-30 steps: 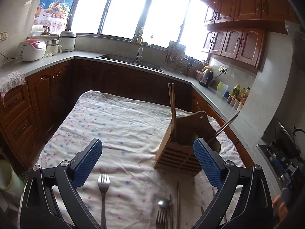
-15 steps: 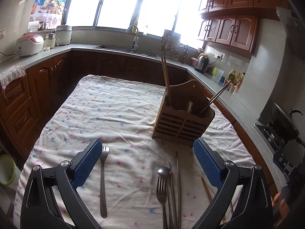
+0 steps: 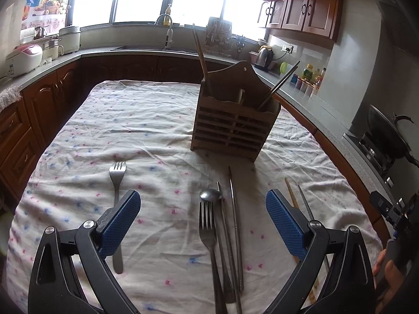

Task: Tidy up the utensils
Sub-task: 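Move both open tools back down to the remaining utensils on the cloth, then close the left tool on a metal chopstick while the right tool grasps another metal chopstick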

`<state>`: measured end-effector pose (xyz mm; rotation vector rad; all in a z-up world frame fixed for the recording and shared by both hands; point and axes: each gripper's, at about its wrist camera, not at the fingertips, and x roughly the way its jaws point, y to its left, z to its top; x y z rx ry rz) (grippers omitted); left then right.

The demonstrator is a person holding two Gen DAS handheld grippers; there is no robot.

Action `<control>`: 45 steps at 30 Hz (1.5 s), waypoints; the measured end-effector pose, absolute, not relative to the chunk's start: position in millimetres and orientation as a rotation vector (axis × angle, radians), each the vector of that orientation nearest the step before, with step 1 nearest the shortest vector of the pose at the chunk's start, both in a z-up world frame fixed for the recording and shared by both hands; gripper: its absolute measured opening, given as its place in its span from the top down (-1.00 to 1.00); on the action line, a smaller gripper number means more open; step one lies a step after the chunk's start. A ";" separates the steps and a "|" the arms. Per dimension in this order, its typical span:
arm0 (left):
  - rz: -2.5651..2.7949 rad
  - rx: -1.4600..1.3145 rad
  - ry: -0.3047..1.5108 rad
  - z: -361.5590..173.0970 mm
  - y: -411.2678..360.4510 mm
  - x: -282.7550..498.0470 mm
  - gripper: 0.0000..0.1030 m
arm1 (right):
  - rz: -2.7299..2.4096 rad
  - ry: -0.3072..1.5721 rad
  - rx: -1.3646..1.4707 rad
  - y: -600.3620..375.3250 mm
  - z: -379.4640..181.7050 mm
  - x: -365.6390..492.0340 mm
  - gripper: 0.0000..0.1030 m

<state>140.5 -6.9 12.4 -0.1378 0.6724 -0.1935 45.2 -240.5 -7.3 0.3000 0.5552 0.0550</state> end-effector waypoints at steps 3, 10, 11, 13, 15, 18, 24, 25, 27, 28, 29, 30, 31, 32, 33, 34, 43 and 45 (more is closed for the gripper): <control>-0.200 -0.132 0.688 7.7 -11.6 143.4 -0.91 | 0.052 0.567 0.295 -240.6 -12.0 46.0 -0.99; -0.215 -0.115 0.711 1.3 -20.5 151.7 -0.91 | 0.045 0.598 0.279 -239.6 -18.7 55.5 -0.99; -0.217 -0.111 0.714 0.6 -21.7 153.0 -0.91 | 0.050 0.601 0.278 -239.2 -19.4 56.9 -0.98; -0.223 -0.103 0.722 -1.0 -24.4 156.7 -0.91 | 0.051 0.610 0.272 -237.7 -21.0 60.2 -0.98; -0.233 -0.095 0.733 -2.3 -28.0 161.1 -0.91 | 0.048 0.616 0.263 -236.2 -22.7 63.6 -0.96; -0.254 -0.084 0.755 -5.9 -33.2 168.5 -0.91 | 0.038 0.631 0.254 -234.6 -24.7 71.5 -0.86; -0.285 -0.044 0.788 -13.2 -47.8 185.4 -0.74 | 0.056 0.679 0.262 -231.0 -33.2 90.6 -0.41; -0.294 -0.039 0.800 -15.0 -50.3 189.2 -0.64 | 0.058 0.685 0.262 -230.4 -34.5 93.2 -0.38; -0.314 -0.040 0.827 -18.7 -54.6 197.6 -0.55 | 0.066 0.698 0.263 -229.2 -36.7 98.6 -0.26; -0.320 -0.039 0.837 -20.2 -56.5 202.1 -0.47 | 0.068 0.706 0.263 -228.7 -37.9 101.7 -0.23; -0.325 -0.036 0.844 -21.5 -58.4 206.3 -0.42 | 0.068 0.716 0.260 -228.4 -39.3 104.7 -0.20; -0.333 -0.032 0.854 -22.8 -60.6 210.6 -0.33 | 0.069 0.725 0.260 -228.3 -40.9 107.9 -0.15; -0.342 -0.029 0.865 -24.3 -62.8 214.9 -0.26 | 0.072 0.735 0.262 -228.5 -42.6 111.5 -0.11; -0.347 -0.026 0.873 -25.6 -65.1 219.1 -0.21 | 0.072 0.748 0.262 -228.7 -44.6 115.0 -0.05; -0.351 -0.019 0.883 -27.4 -67.2 223.8 -0.15 | 0.071 0.762 0.261 -228.7 -46.8 118.9 -0.02; -0.352 -0.010 0.896 -29.2 -69.4 228.6 -0.08 | 0.074 0.775 0.261 -228.6 -49.2 123.0 0.01; -0.375 0.012 0.978 -43.6 -82.3 260.2 0.23 | 0.087 0.866 0.244 -223.4 -66.1 149.1 0.19; -0.386 0.013 0.988 -46.1 -85.7 264.1 0.29 | 0.090 0.877 0.240 -222.8 -68.0 152.5 0.20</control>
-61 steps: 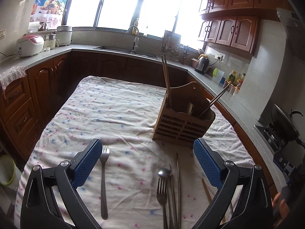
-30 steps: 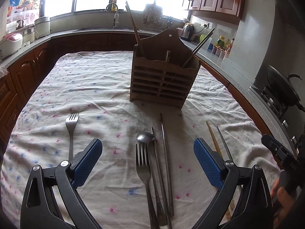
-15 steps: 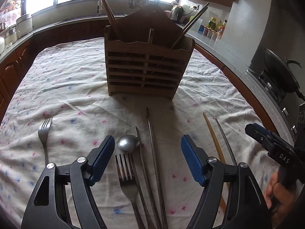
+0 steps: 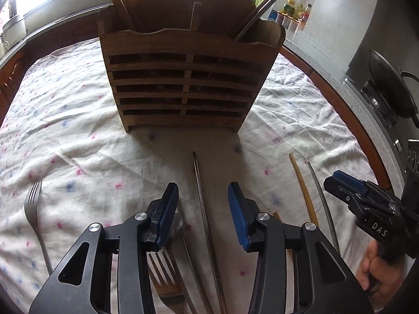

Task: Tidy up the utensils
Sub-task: 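Close the left tool on a metal chopstick while the right tool grasps another metal chopstick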

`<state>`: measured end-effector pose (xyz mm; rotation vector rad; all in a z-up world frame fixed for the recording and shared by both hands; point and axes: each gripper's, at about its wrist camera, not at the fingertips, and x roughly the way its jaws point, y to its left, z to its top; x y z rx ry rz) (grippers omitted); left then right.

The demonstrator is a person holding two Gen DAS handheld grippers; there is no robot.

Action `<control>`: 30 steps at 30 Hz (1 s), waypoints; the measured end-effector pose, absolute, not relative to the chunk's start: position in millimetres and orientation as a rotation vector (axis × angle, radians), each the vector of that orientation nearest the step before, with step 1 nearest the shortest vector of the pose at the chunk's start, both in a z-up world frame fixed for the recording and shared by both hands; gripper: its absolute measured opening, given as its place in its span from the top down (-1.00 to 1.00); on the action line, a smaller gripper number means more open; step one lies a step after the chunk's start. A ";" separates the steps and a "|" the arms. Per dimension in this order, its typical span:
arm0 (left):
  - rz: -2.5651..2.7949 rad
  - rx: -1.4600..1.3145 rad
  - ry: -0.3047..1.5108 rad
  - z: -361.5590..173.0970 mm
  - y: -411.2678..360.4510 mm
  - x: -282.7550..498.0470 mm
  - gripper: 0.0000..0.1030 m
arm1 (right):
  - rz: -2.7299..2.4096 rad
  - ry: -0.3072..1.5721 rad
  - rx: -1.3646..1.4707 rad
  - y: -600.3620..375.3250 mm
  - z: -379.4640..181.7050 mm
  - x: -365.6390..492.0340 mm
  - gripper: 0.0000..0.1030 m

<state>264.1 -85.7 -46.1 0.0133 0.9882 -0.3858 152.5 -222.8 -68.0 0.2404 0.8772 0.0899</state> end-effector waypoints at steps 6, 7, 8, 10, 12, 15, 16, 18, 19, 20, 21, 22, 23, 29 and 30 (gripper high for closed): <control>-0.396 0.030 1.019 -56.8 -94.6 272.3 0.58 | 0.082 0.904 0.231 -224.5 -74.2 159.5 0.31; -0.399 0.027 1.024 -58.8 -95.1 273.1 0.58 | 0.082 0.908 0.230 -224.1 -75.1 160.6 0.33; -0.401 0.026 1.028 -60.7 -95.7 273.8 0.58 | 0.081 0.911 0.226 -223.7 -76.0 161.3 0.37; -0.402 0.026 1.036 -64.5 -96.8 274.9 0.58 | 0.083 0.918 0.216 -221.9 -78.1 163.2 0.41; -0.403 0.029 1.032 -66.6 -97.7 274.9 0.58 | 0.082 0.926 0.199 -218.7 -80.5 165.1 0.47; -0.400 0.037 1.026 -68.0 -101.2 274.9 0.59 | 0.064 0.931 0.149 -212.3 -83.2 168.9 0.51; -0.397 0.046 1.022 -68.1 -102.7 274.4 0.60 | 0.056 0.933 0.123 -209.1 -83.4 170.4 0.52; -0.390 0.062 1.014 -69.2 -108.7 274.8 0.61 | 0.039 0.936 0.062 -201.1 -84.1 173.4 0.53; -0.385 0.071 1.008 -69.5 -110.5 274.0 0.65 | 0.035 0.940 0.038 -197.4 -84.2 174.3 0.56; -0.381 0.085 1.002 -69.5 -111.7 273.5 0.69 | 0.036 0.940 0.023 -195.1 -84.3 174.8 0.63; -0.378 0.094 0.997 -69.6 -112.3 273.1 0.77 | 0.041 0.939 0.019 -194.6 -84.3 175.1 0.67; -0.379 0.094 0.996 -69.7 -112.5 273.3 0.84 | 0.044 0.939 0.020 -194.8 -84.4 175.4 0.69; -0.380 0.089 0.998 -69.9 -112.9 274.0 0.88 | 0.045 0.939 0.020 -195.0 -84.5 175.6 0.75; -0.389 0.071 1.007 -68.6 -111.7 275.7 0.90 | 0.056 0.937 0.043 -197.0 -83.8 176.3 0.89; -0.393 0.063 1.012 -67.8 -111.4 275.7 0.90 | 0.061 0.938 0.067 -200.2 -83.6 176.5 0.89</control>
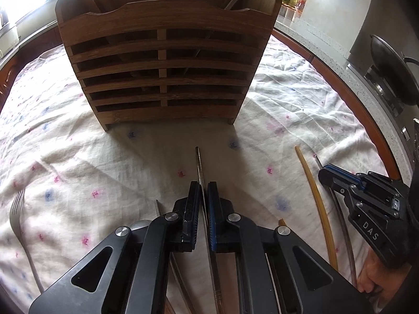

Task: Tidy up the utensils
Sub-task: 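Close the left tool on a metal chopstick while the right tool grasps another metal chopstick, then lift the left tool's metal chopstick over the holder while the right tool carries its chopstick there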

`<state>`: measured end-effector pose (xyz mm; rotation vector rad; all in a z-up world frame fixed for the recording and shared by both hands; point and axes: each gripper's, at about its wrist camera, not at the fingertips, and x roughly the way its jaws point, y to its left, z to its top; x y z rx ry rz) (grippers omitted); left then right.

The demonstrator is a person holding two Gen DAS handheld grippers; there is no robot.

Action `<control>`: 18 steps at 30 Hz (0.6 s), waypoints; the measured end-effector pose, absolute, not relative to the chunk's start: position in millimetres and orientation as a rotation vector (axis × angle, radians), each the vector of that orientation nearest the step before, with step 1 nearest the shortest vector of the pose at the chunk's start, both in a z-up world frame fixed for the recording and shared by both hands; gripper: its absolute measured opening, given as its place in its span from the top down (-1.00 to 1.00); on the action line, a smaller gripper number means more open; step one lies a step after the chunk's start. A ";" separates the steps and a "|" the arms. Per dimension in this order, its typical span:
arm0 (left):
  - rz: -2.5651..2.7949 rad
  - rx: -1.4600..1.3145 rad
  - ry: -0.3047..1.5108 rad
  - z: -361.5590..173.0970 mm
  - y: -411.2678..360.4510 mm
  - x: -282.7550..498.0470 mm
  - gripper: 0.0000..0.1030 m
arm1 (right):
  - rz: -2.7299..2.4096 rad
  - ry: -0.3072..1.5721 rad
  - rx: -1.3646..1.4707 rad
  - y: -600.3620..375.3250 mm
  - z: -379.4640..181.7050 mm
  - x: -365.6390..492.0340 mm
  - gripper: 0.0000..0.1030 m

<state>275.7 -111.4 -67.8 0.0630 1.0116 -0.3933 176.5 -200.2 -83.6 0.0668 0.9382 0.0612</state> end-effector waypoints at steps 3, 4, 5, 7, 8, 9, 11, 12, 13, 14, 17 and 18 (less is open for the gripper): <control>-0.403 0.045 1.007 -62.8 -109.1 272.0 0.91 | 0.077 0.939 0.122 -206.0 -81.0 175.1 0.91; -0.406 0.043 1.000 -59.5 -108.6 269.7 0.91 | 0.081 0.933 0.133 -206.4 -78.4 172.9 0.91; -0.410 0.037 0.992 -55.3 -107.6 267.3 0.91 | 0.083 0.926 0.139 -207.2 -75.4 171.0 0.91; -0.417 0.028 0.972 -45.1 -105.5 261.3 0.91 | 0.087 0.909 0.149 -209.0 -67.5 166.6 0.91; -0.420 0.025 0.960 -39.7 -104.6 258.3 0.91 | 0.090 0.900 0.157 -210.2 -63.3 164.4 0.91; -0.425 0.018 0.948 -33.5 -102.6 255.1 0.91 | 0.092 0.890 0.167 -212.1 -58.5 162.0 0.91; -0.431 0.002 0.922 -21.0 -97.2 248.4 0.91 | 0.094 0.866 0.180 -215.0 -48.5 156.9 0.91; -0.434 -0.007 0.908 -14.7 -94.9 244.7 0.91 | 0.093 0.852 0.184 -216.3 -42.7 154.3 0.91; -0.438 -0.017 0.894 -7.9 -91.5 240.8 0.91 | 0.093 0.837 0.188 -217.5 -36.7 151.1 0.91; -0.441 -0.028 0.878 -1.1 -88.1 236.4 0.91 | 0.093 0.821 0.191 -218.6 -30.3 147.5 0.91; -0.446 -0.051 0.833 18.5 -78.3 222.9 0.92 | 0.100 0.773 0.205 -221.2 -10.9 136.5 0.91; -0.446 -0.059 0.818 24.6 -73.9 217.7 0.92 | 0.102 0.755 0.213 -222.3 -4.0 132.2 0.91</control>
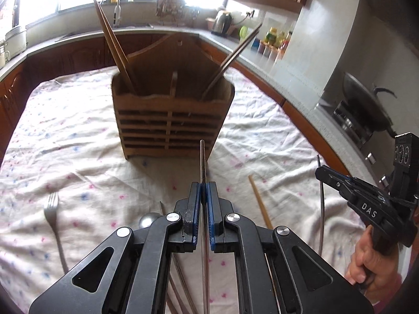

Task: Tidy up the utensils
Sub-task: 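Lift the left tool's metal chopstick over the holder while the right tool carries its chopstick there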

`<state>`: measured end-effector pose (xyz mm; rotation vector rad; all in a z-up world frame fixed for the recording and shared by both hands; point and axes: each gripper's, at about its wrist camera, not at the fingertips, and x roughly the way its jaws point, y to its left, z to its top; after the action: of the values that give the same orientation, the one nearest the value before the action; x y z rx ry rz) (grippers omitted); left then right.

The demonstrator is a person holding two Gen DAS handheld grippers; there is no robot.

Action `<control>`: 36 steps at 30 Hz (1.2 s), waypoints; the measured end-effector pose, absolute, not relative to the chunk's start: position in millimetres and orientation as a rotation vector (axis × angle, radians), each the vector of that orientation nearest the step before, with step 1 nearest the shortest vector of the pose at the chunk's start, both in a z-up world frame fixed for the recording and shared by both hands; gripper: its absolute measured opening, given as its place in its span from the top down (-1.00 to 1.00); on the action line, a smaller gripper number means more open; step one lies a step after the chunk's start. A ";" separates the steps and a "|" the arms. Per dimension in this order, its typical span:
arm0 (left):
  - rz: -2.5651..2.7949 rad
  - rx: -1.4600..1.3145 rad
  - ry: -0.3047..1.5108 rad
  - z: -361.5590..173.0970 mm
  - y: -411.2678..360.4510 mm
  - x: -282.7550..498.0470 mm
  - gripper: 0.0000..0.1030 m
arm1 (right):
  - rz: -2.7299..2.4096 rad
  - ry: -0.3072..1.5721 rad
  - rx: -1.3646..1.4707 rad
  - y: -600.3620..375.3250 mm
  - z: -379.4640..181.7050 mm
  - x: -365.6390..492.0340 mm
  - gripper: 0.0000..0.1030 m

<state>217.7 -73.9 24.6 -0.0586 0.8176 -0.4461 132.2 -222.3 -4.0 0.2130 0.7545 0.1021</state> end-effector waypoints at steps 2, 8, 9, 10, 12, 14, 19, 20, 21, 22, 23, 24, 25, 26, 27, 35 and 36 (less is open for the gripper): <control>-0.447 -0.072 0.788 35.5 -66.3 207.0 0.92 | 0.107 0.720 0.228 -224.3 8.9 124.9 0.91; -0.446 -0.104 0.717 61.3 -44.5 177.6 0.92 | 0.125 0.620 0.246 -224.3 43.9 98.7 0.92; -0.447 -0.109 0.706 64.6 -42.5 173.2 0.92 | 0.123 0.607 0.244 -223.7 48.5 94.9 0.91; -0.446 -0.114 0.698 67.4 -40.1 169.6 0.92 | 0.124 0.595 0.243 -223.6 52.4 90.9 0.92; -0.444 -0.120 0.684 72.5 -34.9 162.7 0.92 | 0.124 0.572 0.241 -223.1 59.9 84.5 0.92; -0.443 -0.125 0.672 75.5 -31.6 157.8 0.92 | 0.128 0.557 0.239 -222.6 65.5 78.8 0.91; -0.437 -0.136 0.645 83.3 -26.7 150.8 0.92 | 0.131 0.533 0.243 -222.9 72.3 70.8 0.91; -0.436 -0.136 0.641 84.7 -26.0 149.4 0.92 | 0.132 0.530 0.247 -223.4 73.2 69.6 0.91; -0.436 -0.136 0.637 86.0 -25.2 148.1 0.92 | 0.134 0.527 0.250 -223.6 74.0 69.3 0.91; -0.436 -0.136 0.634 87.1 -24.3 147.1 0.92 | 0.134 0.523 0.252 -223.2 74.5 68.1 0.91; -0.435 -0.137 0.631 88.3 -24.4 146.6 0.92 | 0.135 0.519 0.253 -223.0 75.5 67.7 0.91; -0.434 -0.138 0.628 89.3 -24.5 146.3 0.92 | 0.139 0.516 0.252 -222.7 76.6 67.4 0.91; -0.433 -0.140 0.625 89.9 -23.8 145.8 0.92 | 0.144 0.511 0.252 -222.4 78.1 66.4 0.91; -0.431 -0.142 0.622 90.9 -22.9 145.1 0.92 | 0.145 0.506 0.251 -221.4 79.3 66.6 0.91; -0.430 -0.143 0.618 91.9 -22.0 145.0 0.92 | 0.147 0.502 0.250 -220.4 80.4 66.7 0.91; -0.420 -0.157 0.594 99.9 -15.5 146.8 0.92 | 0.162 0.470 0.255 -215.4 86.8 70.8 0.91; -0.418 -0.158 0.591 100.8 -14.9 147.1 0.92 | 0.164 0.468 0.256 -214.9 87.4 72.2 0.91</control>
<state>147.1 -14.9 100.8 -0.1584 0.5905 -0.4183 72.2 -214.9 87.4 0.2555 0.4678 0.1644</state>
